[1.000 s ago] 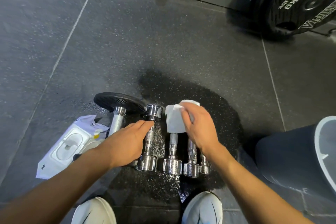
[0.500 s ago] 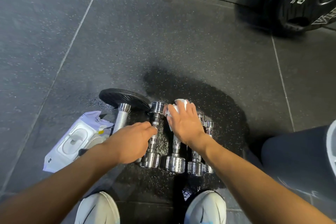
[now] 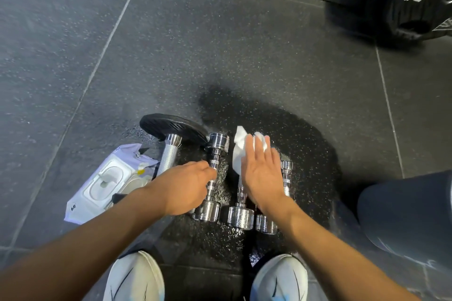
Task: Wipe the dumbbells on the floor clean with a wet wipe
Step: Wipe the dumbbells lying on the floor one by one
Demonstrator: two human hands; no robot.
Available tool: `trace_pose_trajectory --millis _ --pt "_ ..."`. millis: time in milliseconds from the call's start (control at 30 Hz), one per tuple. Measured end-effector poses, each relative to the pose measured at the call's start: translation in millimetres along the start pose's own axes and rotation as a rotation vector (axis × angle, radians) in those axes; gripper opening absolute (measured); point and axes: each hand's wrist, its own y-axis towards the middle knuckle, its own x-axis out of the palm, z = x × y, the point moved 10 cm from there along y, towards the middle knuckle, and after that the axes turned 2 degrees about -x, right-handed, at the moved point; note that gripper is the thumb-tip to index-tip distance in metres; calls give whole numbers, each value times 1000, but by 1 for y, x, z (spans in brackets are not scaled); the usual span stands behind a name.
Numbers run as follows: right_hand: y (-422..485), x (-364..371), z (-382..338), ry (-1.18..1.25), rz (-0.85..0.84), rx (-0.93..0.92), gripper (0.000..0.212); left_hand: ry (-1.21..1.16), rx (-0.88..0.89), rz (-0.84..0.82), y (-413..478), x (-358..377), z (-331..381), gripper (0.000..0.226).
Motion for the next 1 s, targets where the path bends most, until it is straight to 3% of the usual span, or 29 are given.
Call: trace_pose_trajectory --millis 67,167,300,400,567,667,767,800,900,1000 --pt "20 5 16 98 -113 95 65 0 -8 -6 0 0 -1 40" --pt "34 6 27 167 -185 180 68 -23 -22 -21 0 -1 -1 43" --pt "18 -1 20 32 -204 235 70 -20 -11 -10 -1 0 -3 40" --pt "-4 -18 1 -127 -53 146 65 -23 -18 -9 0 2 -6 39" --pt "-30 -30 5 -22 236 111 43 -26 -24 -17 -1 2 -4 40" --pt "-38 -24 11 348 212 70 36 -36 -37 -24 -1 1 -5 42" --pt "-36 -32 32 806 263 204 5 -35 -44 -29 -1 0 -4 44" --pt "-32 -38 39 891 301 243 10 -35 -45 -34 -1 0 -4 44" --pt "-16 -75 46 726 490 171 8 -33 -50 -40 -1 1 -4 45" --pt "4 -66 33 531 436 46 8 -25 -56 -54 1 3 -4 45"
